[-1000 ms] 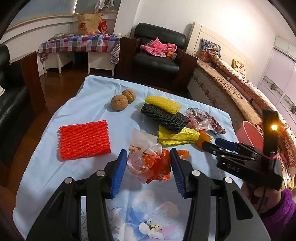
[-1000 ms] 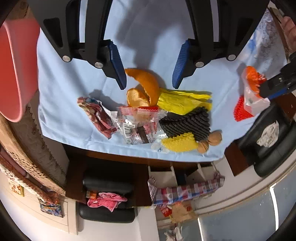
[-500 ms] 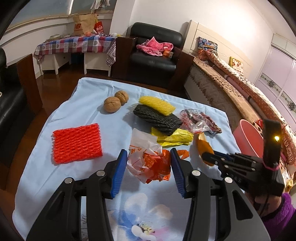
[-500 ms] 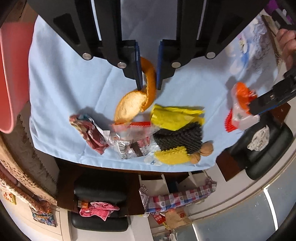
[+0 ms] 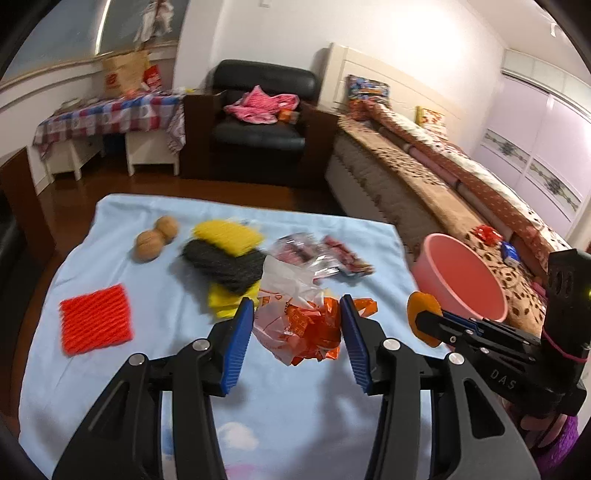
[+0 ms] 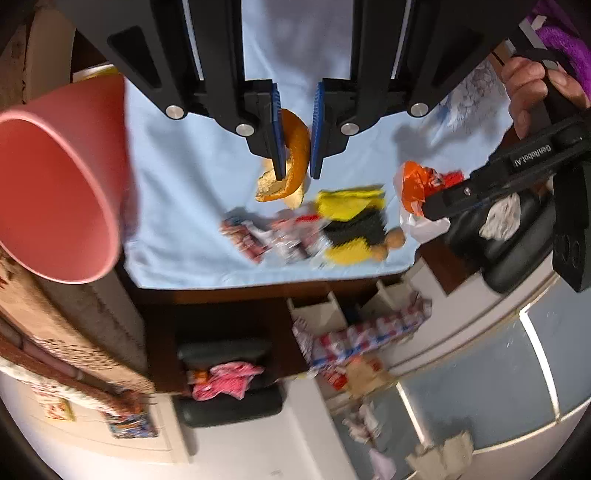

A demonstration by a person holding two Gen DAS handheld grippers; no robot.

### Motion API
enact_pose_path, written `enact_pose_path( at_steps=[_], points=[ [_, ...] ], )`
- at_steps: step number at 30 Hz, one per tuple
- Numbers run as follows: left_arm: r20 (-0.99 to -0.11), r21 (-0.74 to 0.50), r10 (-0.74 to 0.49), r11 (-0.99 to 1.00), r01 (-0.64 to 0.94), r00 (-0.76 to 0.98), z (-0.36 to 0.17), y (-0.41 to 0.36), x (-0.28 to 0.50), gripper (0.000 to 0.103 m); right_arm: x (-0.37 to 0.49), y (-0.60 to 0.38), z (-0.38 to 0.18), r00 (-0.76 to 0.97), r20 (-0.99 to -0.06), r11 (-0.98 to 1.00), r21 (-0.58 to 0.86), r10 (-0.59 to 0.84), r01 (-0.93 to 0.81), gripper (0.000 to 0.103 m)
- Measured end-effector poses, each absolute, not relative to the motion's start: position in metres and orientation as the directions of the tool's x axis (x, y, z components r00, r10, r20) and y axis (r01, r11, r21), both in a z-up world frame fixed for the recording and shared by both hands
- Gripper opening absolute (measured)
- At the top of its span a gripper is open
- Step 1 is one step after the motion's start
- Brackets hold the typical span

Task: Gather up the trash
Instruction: 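Grasp the orange peel with the right gripper, then carry the orange peel into the pink bucket and open the right gripper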

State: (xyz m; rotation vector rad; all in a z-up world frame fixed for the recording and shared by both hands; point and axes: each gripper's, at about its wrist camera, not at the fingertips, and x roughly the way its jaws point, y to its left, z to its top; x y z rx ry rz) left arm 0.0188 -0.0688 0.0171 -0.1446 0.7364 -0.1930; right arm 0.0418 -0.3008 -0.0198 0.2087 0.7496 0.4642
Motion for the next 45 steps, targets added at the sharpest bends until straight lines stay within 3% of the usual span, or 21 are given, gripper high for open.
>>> enact_pose_path(
  at_steps=[17,35,37,39,45],
  points=[
    [-0.567,-0.172,-0.457,0.88,0.443,0.686,0.047,-0.228,0.046,0.048,0.029,-0.442,0.001,0.807,-0.547,0.927,0.374,0.223,-0.002,0.013],
    [-0.646,-0.179,-0.504,0.83,0.528,0.573,0.006,-0.322,0.097,0.048,0.067,-0.498,-0.038,0.792,-0.591,0.919,0.38,0.156,0.103,0.014],
    [-0.655,-0.182,-0.502,0.83,0.527,0.564,0.003,-0.323,0.1,0.049,0.069,-0.498,-0.041,0.789,-0.594,0.919,0.38,0.158,0.102,0.02],
    [-0.66,-0.186,-0.502,0.83,0.526,0.56,0.0,-0.324,0.102,0.058,0.069,-0.499,-0.044,0.79,-0.592,0.917,0.385,0.16,0.103,0.034],
    [-0.656,-0.201,-0.513,0.826,0.527,0.554,-0.001,-0.322,0.103,0.062,0.071,-0.495,-0.047,0.786,-0.596,0.916,0.386,0.161,0.105,0.04]
  ],
)
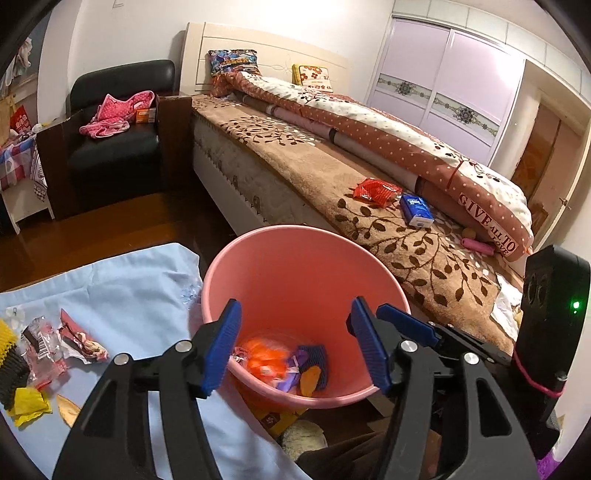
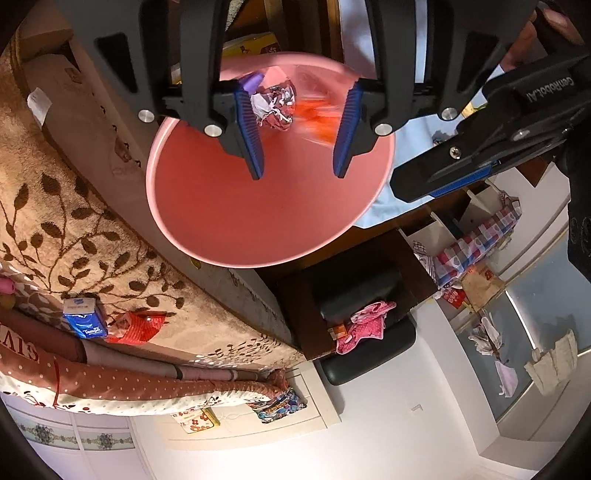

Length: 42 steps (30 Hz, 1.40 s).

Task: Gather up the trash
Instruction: 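Carry the orange peel into the pink bucket and open the right gripper, then move the right gripper back over the table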

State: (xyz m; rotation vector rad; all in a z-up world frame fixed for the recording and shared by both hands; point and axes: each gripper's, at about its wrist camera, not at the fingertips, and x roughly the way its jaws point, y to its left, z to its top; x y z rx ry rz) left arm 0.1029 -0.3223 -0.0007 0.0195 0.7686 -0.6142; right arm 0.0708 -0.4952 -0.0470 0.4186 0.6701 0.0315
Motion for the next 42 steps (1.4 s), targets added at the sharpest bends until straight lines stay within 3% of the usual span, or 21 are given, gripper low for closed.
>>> enact_pose_path(
  at_steps=[18,42],
  points=[
    [-0.635,-0.2,-0.488,0.853,0.483,0.599,0.014,-0.292,0.082,0.062,0.052,-0.479,-0.039,0.792,-0.59,0.922,0.374,0.157,0.096,0.046],
    [-0.63,-0.145,-0.354,0.928,0.343,0.691,0.028,-0.219,0.044,0.062,0.015,-0.41,-0.007,0.802,-0.563,0.94,0.34,0.198,0.007,0.051]
  ],
)
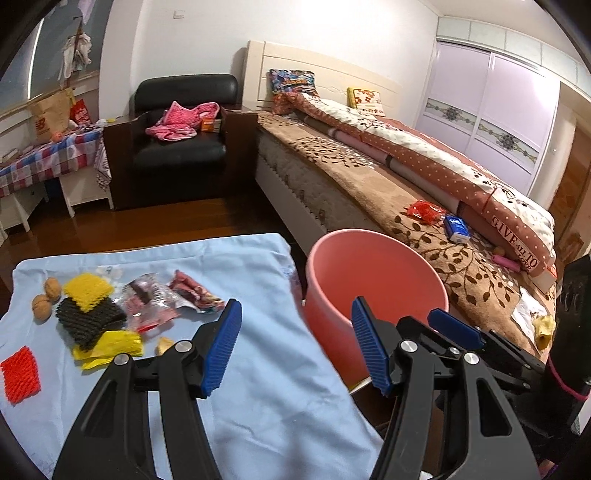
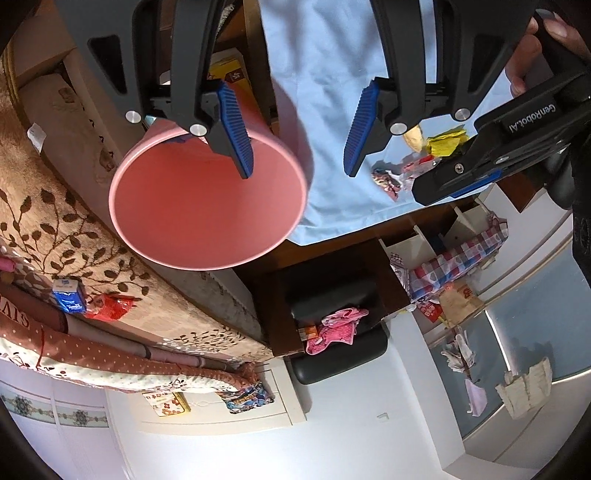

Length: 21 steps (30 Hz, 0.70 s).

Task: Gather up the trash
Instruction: 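Move the right gripper back over the table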

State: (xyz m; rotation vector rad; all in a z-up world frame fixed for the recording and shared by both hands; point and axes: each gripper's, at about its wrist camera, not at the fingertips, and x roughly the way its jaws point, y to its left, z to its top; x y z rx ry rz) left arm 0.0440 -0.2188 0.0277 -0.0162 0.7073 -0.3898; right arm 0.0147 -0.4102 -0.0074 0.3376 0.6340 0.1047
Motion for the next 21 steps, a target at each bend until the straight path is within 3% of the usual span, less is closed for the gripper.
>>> enact_pose_path(
  at_steps=[5,9,14,21],
  points=[
    [-0.628,-0.151,-0.325,0.942,0.299,0.707,0.028,-0.199,0.04,0.062,0.011,-0.399,-0.001,0.831,-0.525,0.941,0.339,0.186,0.003,0.051],
    [-0.624,-0.168,-0.303,0.952,0.255,0.72,0.027,-0.178,0.038,0.062,0.01,-0.389,-0.001,0.835,-0.502,0.922,0.388,0.224,-0.014,0.064],
    [-0.628,-0.175,-0.28,0.96,0.219,0.726,0.025,-0.155,0.034,0.062,0.012,-0.372,-0.008,0.806,-0.522,0.91,0.412,0.278,-0.047,0.071],
    [-0.643,-0.14,-0.207,0.978,0.152,0.737,0.016,-0.119,0.028,0.062,0.015,-0.329,-0.01,0.771,-0.601,0.97,0.228,0.21,-0.086,0.071]
  ],
)
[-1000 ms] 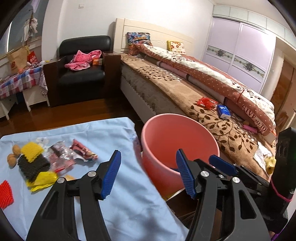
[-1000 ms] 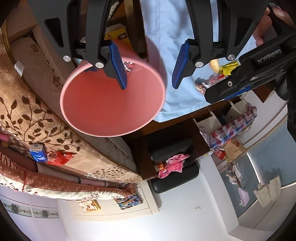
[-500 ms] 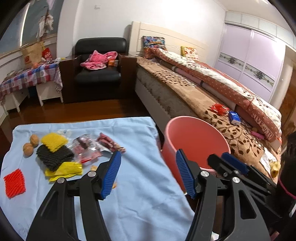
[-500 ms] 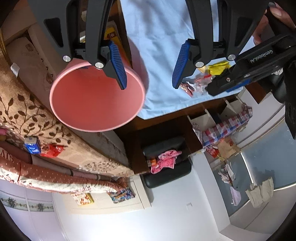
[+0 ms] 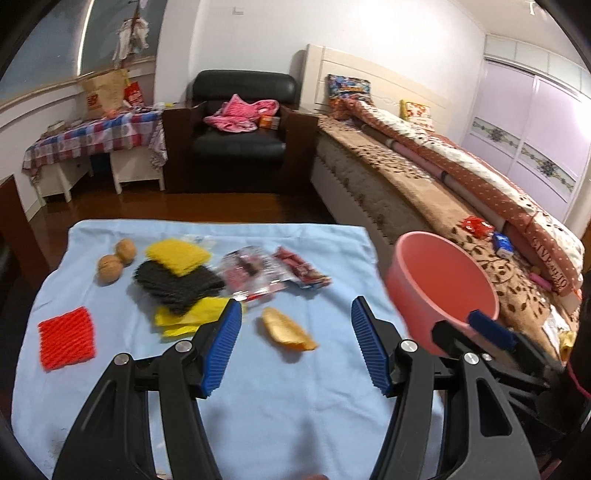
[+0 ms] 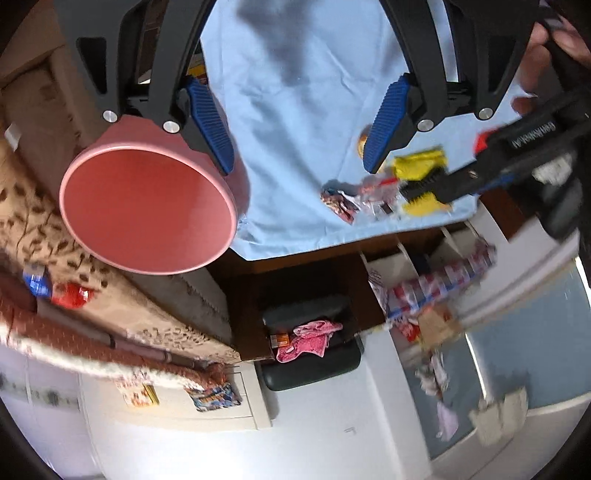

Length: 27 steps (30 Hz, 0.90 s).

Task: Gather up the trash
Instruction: 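Move the right gripper back over the table, then grasp the bread crust with the right gripper while the left grasps the black mesh scrubber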

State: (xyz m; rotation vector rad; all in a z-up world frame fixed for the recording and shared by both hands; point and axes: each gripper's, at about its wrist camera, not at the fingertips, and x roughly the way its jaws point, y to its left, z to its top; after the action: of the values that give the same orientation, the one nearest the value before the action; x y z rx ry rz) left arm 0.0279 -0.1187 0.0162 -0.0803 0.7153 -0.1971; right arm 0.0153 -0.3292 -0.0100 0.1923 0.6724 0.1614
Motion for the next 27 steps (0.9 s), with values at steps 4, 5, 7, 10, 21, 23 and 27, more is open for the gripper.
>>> enact_pose_path(
  at_steps=[4,5,7,10,21,23,27],
  points=[
    [-0.665,-0.147,-0.169,0.985,0.095,0.728,0.006,-0.088,0.027,0.062,0.025,-0.319,-0.019,0.736,-0.633,0.965,0.233,0.242,-0.116,0.071],
    [-0.67,-0.154,-0.17,0.984,0.089,0.722,0.002,-0.079,0.026,0.062,0.027,-0.317,-0.021,0.728,-0.64,0.965,0.232,0.245,-0.121,0.071],
    [-0.676,-0.144,-0.152,0.987,0.073,0.721,-0.003,-0.067,0.026,0.062,0.029,-0.31,-0.026,0.71,-0.645,0.957,0.244,0.282,-0.158,0.071],
    [-0.685,-0.137,-0.12,0.99,0.035,0.718,-0.013,-0.047,0.024,0.062,0.033,-0.296,-0.03,0.697,-0.647,0.95,0.246,0.31,-0.193,0.071],
    [-0.713,-0.229,-0.106,0.97,-0.087,0.694,-0.03,0.002,0.054,0.062,0.061,-0.254,-0.042,0.641,-0.663,0.922,0.255,0.387,-0.293,0.063],
    [-0.707,-0.259,-0.115,0.96,-0.103,0.698,-0.027,0.005,0.064,0.062,0.065,-0.253,-0.044,0.639,-0.662,0.92,0.264,0.392,-0.291,0.063],
    [-0.715,-0.289,-0.127,0.949,-0.126,0.687,-0.029,0.0,0.091,0.062,0.073,-0.253,-0.049,0.63,-0.668,0.918,0.276,0.397,-0.285,0.063]
  ],
)
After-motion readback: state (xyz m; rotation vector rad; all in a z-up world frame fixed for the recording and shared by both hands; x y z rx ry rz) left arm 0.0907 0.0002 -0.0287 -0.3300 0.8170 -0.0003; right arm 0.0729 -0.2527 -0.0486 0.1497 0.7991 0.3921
